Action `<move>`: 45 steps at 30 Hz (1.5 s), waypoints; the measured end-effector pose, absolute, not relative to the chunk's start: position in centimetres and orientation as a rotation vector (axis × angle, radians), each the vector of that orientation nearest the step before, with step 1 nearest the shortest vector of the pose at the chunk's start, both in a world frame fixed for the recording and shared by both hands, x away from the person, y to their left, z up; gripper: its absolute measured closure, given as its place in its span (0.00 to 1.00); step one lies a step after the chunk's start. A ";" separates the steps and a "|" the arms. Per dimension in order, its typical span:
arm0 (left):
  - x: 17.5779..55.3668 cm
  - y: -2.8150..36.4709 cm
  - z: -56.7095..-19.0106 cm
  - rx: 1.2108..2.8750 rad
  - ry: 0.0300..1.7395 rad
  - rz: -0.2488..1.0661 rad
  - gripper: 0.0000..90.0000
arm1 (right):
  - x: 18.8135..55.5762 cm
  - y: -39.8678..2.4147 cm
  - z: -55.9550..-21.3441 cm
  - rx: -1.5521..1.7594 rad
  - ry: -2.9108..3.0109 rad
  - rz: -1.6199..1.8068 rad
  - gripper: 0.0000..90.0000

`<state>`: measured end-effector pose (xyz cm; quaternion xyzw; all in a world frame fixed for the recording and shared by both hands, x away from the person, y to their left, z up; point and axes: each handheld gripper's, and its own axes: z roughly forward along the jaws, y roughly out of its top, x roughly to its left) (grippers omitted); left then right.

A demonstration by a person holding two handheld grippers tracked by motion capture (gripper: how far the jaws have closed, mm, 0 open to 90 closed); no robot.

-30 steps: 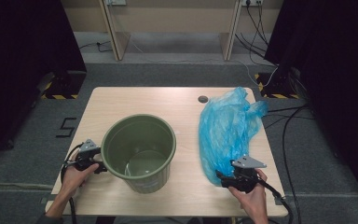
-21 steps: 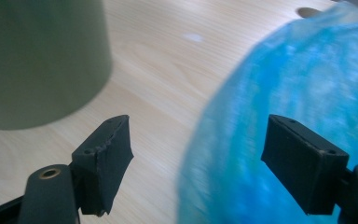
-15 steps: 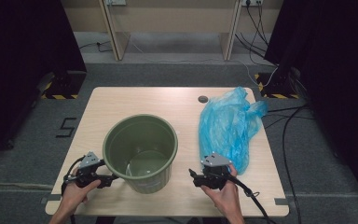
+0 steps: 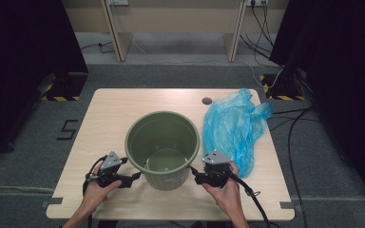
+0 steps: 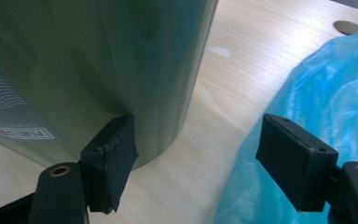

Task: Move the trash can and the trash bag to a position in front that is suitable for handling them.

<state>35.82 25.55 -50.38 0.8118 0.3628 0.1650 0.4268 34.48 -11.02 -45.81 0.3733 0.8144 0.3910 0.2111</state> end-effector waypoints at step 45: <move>42.5 21.0 -49.3 2.081 0.818 0.506 0.18 | 42.0 -11.6 -45.2 1.109 2.182 1.019 0.31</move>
